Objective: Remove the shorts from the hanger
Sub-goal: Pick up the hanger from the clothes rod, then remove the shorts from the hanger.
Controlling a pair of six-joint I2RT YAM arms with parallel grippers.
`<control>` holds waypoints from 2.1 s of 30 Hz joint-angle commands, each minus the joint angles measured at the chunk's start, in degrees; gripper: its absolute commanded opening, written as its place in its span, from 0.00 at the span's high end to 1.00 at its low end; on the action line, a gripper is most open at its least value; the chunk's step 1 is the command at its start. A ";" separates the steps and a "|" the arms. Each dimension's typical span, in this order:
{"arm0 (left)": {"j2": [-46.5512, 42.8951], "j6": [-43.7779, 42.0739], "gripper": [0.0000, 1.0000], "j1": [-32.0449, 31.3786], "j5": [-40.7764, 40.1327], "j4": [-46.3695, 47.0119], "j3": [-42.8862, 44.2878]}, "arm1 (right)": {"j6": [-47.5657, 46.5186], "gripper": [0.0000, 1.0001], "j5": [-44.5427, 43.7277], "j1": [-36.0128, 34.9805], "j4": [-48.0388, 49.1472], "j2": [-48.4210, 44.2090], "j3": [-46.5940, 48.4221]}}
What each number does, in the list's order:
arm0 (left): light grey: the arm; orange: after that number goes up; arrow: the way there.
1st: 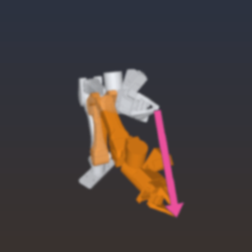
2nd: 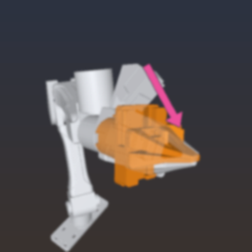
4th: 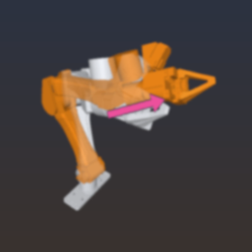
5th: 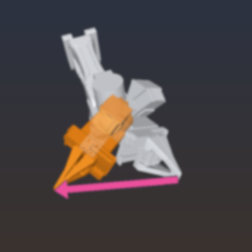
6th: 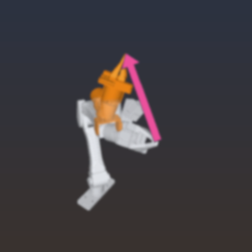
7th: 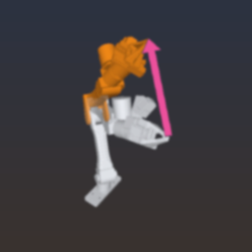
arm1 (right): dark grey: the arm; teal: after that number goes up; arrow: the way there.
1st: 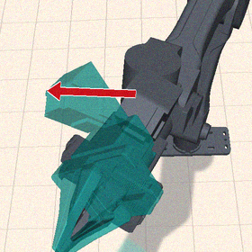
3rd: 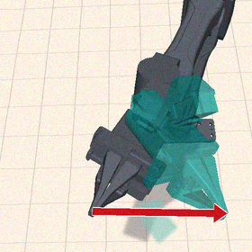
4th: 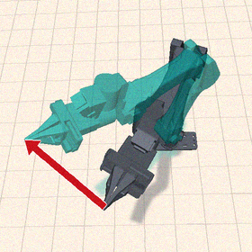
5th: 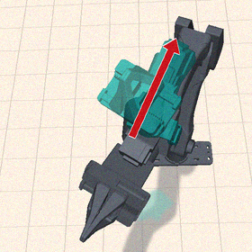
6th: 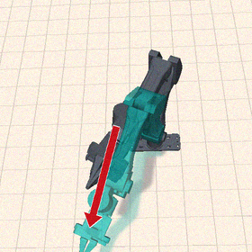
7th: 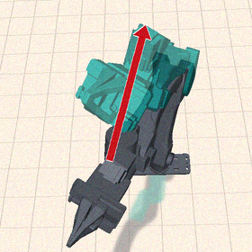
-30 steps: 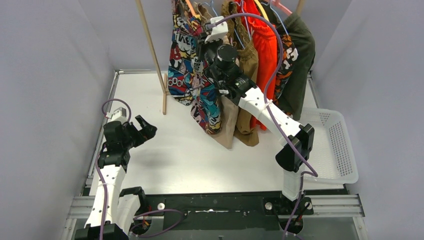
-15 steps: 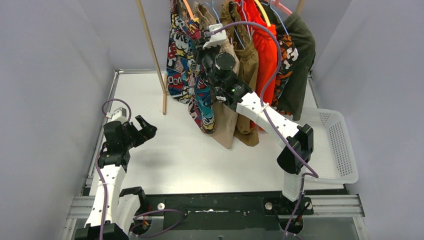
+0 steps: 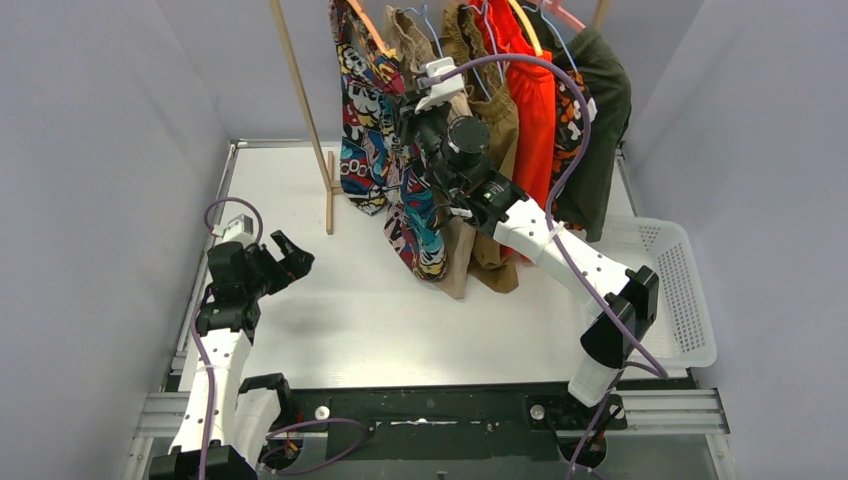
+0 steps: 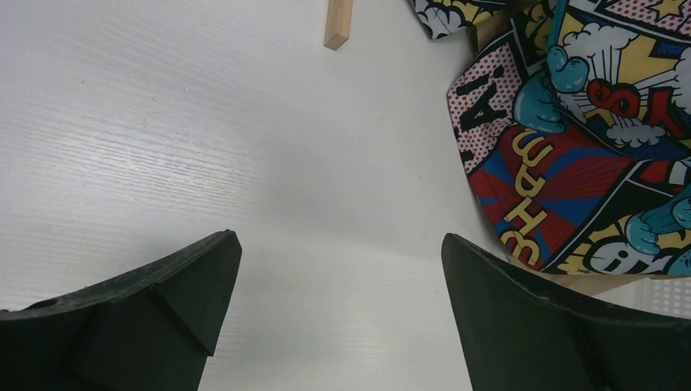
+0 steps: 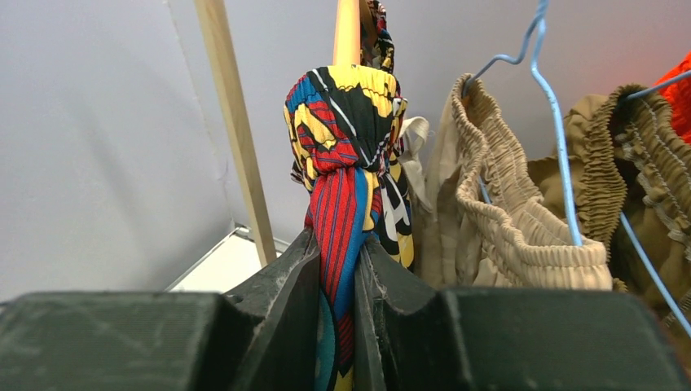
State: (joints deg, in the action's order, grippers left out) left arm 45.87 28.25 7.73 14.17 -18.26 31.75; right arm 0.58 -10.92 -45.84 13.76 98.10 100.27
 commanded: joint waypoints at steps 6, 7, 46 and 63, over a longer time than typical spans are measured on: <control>-0.33 -0.04 0.02 0.44 0.40 2.12 0.92 | 0.49 1.00 5.08 -0.45 1.40 -8.90 -2.51; -0.55 -0.04 0.02 0.40 0.19 1.97 0.99 | 1.24 1.00 5.61 -0.47 0.99 -10.68 -5.24; -15.67 -1.25 0.03 -13.17 7.06 6.68 -1.17 | 42.33 1.00 11.02 -10.54 -13.91 -50.20 -62.11; -10.05 5.01 0.08 -13.40 15.35 14.88 -3.07 | 34.04 1.00 14.62 -11.05 9.47 -38.46 -67.39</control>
State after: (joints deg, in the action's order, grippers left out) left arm 35.66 32.38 -5.58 31.97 -5.82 27.33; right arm 37.28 3.70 -56.73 7.07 57.04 34.57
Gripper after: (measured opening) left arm 0.916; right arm 0.161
